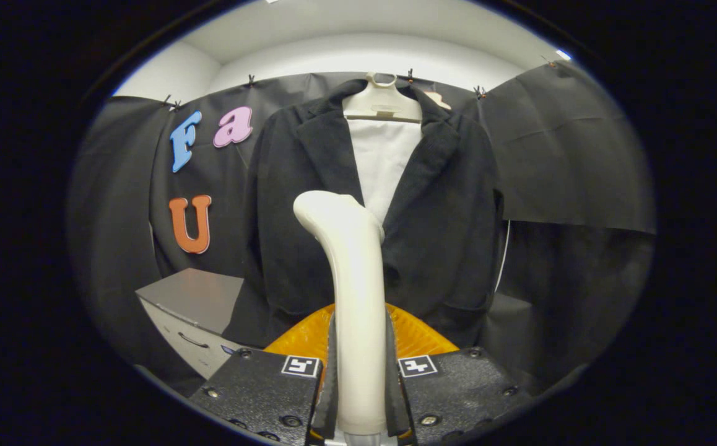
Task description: Iron the clothes twice with a garment steamer, once on the left side and once on the right side.
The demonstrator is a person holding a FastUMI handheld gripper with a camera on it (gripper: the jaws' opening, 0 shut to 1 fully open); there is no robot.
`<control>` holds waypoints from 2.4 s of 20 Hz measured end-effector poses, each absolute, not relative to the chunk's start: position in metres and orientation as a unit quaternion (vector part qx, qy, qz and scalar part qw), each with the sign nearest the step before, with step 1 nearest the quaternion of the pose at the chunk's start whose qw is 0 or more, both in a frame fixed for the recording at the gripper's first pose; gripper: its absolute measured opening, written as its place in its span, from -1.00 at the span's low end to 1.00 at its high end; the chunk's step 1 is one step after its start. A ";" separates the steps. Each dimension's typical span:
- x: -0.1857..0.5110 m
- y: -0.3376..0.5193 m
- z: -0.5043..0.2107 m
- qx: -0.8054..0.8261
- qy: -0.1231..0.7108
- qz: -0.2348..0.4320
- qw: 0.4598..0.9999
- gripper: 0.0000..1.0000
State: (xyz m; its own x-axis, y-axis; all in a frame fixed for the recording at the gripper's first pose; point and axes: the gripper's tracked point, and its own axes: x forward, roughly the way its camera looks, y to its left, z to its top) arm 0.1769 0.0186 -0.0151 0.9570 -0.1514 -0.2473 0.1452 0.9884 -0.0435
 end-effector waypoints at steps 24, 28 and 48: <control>0.139 0.013 -0.161 -0.089 0.248 -0.070 0.962 -0.34; 0.132 0.014 -0.194 -0.088 0.287 -0.067 0.952 -0.34; 0.088 -0.011 -0.282 -0.117 0.389 -0.049 0.912 -0.34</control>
